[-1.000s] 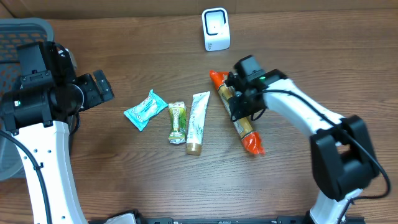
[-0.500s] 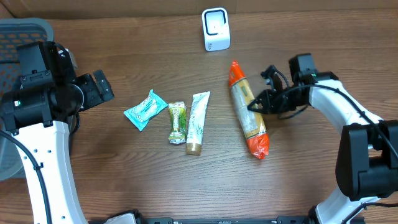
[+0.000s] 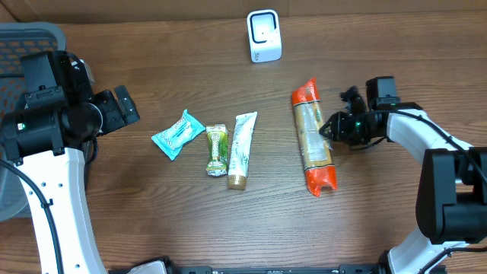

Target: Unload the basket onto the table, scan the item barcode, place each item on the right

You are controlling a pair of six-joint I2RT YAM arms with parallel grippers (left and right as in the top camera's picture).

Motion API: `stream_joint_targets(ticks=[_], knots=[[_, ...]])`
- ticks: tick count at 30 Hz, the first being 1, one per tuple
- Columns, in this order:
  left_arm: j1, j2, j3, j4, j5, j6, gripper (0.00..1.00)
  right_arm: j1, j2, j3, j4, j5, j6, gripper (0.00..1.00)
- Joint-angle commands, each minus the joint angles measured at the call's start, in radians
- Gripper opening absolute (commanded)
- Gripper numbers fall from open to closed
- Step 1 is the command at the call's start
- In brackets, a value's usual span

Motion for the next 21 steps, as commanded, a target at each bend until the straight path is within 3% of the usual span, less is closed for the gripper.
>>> stream_joint_targets(ticks=[1,9,12,16,21], knots=[[0.004,-0.003,0.018,0.002,0.003,0.019,1.00,-0.023,-0.016,0.006,0.000,0.194,0.069,0.42],[0.004,-0.003,0.018,0.002,0.003,0.019,1.00,-0.031,-0.016,0.068,-0.059,0.135,0.011,0.45],[0.004,-0.003,0.018,0.002,0.003,0.019,1.00,-0.027,-0.016,0.156,-0.154,0.071,-0.065,0.45],[0.004,-0.003,0.018,0.002,0.003,0.019,1.00,0.011,-0.016,0.285,-0.319,0.065,-0.119,0.36],[0.004,-0.003,0.018,0.002,0.003,0.019,1.00,0.116,-0.015,0.299,-0.435,0.065,-0.119,0.35]])
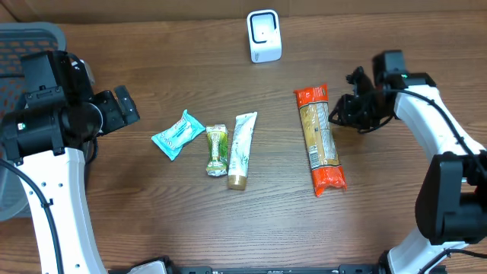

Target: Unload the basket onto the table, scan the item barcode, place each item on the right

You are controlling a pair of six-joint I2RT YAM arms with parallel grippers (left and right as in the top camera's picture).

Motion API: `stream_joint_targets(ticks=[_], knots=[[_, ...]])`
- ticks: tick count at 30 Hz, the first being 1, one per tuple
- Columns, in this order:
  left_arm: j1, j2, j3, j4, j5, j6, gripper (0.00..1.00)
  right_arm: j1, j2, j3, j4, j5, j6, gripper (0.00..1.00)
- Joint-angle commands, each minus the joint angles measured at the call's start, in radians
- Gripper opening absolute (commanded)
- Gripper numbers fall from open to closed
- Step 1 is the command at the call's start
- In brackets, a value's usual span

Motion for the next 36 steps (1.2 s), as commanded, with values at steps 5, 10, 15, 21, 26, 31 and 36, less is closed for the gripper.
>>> stream_joint_targets(ticks=[5,10,15,21,26,31,36], knots=[[0.004,-0.003,0.018,0.002,0.004,0.019,1.00,0.225,-0.013,-0.058,-0.080,-0.019,-0.002,0.40],[0.004,-0.003,0.018,0.002,0.004,0.019,0.99,0.303,-0.013,-0.140,-0.061,-0.019,0.031,0.40],[0.004,-0.003,0.018,0.002,0.004,0.019,0.99,0.313,-0.013,-0.214,-0.034,0.065,0.085,0.40],[0.004,-0.003,0.018,0.002,0.004,0.019,0.99,0.226,-0.013,-0.236,-0.054,0.280,0.220,0.39],[0.004,-0.003,0.018,0.002,0.004,0.019,1.00,0.065,-0.013,-0.236,0.010,0.306,0.278,0.39],[0.004,-0.003,0.018,0.002,0.004,0.019,1.00,-0.106,-0.013,-0.236,0.168,0.298,0.335,0.41],[0.004,-0.003,0.018,0.002,0.004,0.019,1.00,-0.185,-0.012,-0.236,0.400,0.193,0.349,0.47]])
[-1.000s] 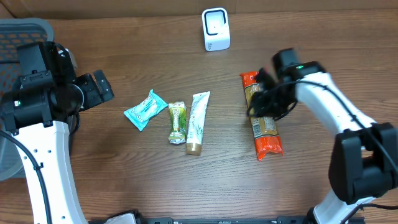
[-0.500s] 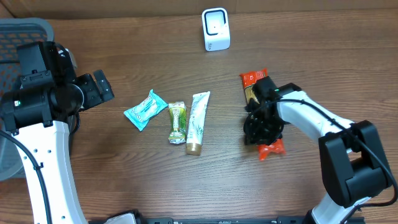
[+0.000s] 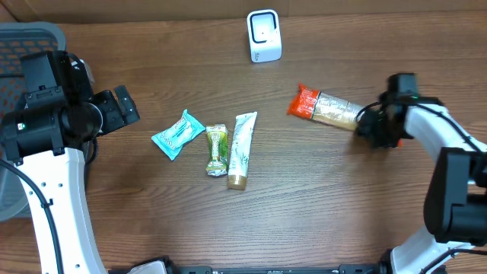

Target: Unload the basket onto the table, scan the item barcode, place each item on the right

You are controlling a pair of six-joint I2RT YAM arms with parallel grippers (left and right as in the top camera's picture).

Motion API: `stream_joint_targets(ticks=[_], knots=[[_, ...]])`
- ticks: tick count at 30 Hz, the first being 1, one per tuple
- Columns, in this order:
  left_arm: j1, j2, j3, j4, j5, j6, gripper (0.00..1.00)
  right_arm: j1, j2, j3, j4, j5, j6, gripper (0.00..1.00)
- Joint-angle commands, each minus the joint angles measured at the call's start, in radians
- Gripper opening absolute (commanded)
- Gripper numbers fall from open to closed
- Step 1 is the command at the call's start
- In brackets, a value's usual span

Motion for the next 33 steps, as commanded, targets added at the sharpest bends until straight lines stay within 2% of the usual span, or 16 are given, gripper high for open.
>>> stream_joint_targets(ticks=[1,6,11,17,19,24,28,33], knots=[[0.004,-0.003,0.018,0.002,0.004,0.019,1.00,-0.020,-0.012,-0.001,0.134,-0.076,0.031,0.49],[0.004,-0.003,0.018,0.002,0.004,0.019,1.00,-0.008,-0.012,-0.001,0.313,-0.079,0.066,0.50],[0.004,-0.003,0.018,0.002,0.004,0.019,1.00,-0.003,-0.012,0.008,0.341,-0.163,0.170,0.61],[0.004,-0.003,0.018,0.002,0.004,0.019,1.00,0.060,-0.012,0.036,0.420,-0.217,0.179,0.63],[0.004,-0.003,0.018,0.002,0.004,0.019,1.00,0.094,-0.012,0.036,0.463,-0.177,0.180,0.63],[0.004,-0.003,0.018,0.002,0.004,0.019,1.00,0.211,0.021,0.036,0.570,0.101,0.178,0.70],[0.004,-0.003,0.018,0.002,0.004,0.019,1.00,0.255,0.087,0.036,0.606,0.119,0.168,0.69],[0.004,-0.003,0.018,0.002,0.004,0.019,1.00,0.285,0.140,0.036,0.555,0.059,0.144,0.69]])
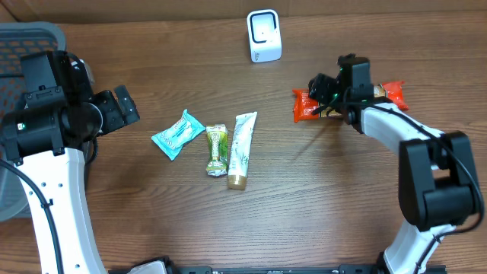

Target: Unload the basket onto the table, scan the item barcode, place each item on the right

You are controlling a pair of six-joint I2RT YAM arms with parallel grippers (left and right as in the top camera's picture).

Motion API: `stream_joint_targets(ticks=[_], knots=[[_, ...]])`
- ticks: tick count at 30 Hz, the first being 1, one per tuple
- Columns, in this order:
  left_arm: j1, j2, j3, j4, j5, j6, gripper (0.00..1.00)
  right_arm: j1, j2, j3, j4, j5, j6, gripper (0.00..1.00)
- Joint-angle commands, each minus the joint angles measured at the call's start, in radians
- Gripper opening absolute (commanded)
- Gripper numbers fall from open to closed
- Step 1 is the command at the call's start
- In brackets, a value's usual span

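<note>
A long packet with orange ends (pixel 305 106) lies crosswise at the right of the table, below and to the right of the white scanner (pixel 264 36). My right gripper (pixel 327 93) sits over the packet's left part and appears shut on it; the wrist hides the packet's middle. The other orange end pokes out behind the right arm. My left gripper (pixel 126 106) hangs at the far left, away from every item, and its jaws cannot be made out.
In the middle of the wooden table lie a teal packet (pixel 176 134), a small green wrapped sweet (pixel 217 150) and a pale tube (pixel 241 148). A grey basket (pixel 30 34) stands at the back left corner.
My right gripper moved left and toward the scanner, from the packet's right end to over its left part. The packet now points with one orange end left and one right. Left arm unchanged.
The packet first lay lengthwise with my right gripper beside its middle. It then sat slightly shifted to the right. Later it was turned crosswise, gripped at its right end. Now it is nearer the scanner under my right gripper. The left arm stayed put.
</note>
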Motion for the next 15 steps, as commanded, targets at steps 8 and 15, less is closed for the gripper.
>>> stream_joint_targets(ticks=[8,15], knots=[[0.004,-0.003,0.018,0.002,0.004,0.019,0.99,0.024,0.011,0.053,-0.301,-0.232,-0.136,0.62],[0.004,-0.003,0.018,0.002,0.004,0.019,0.99,0.024,-0.023,0.102,-0.723,-0.247,-0.288,0.69]])
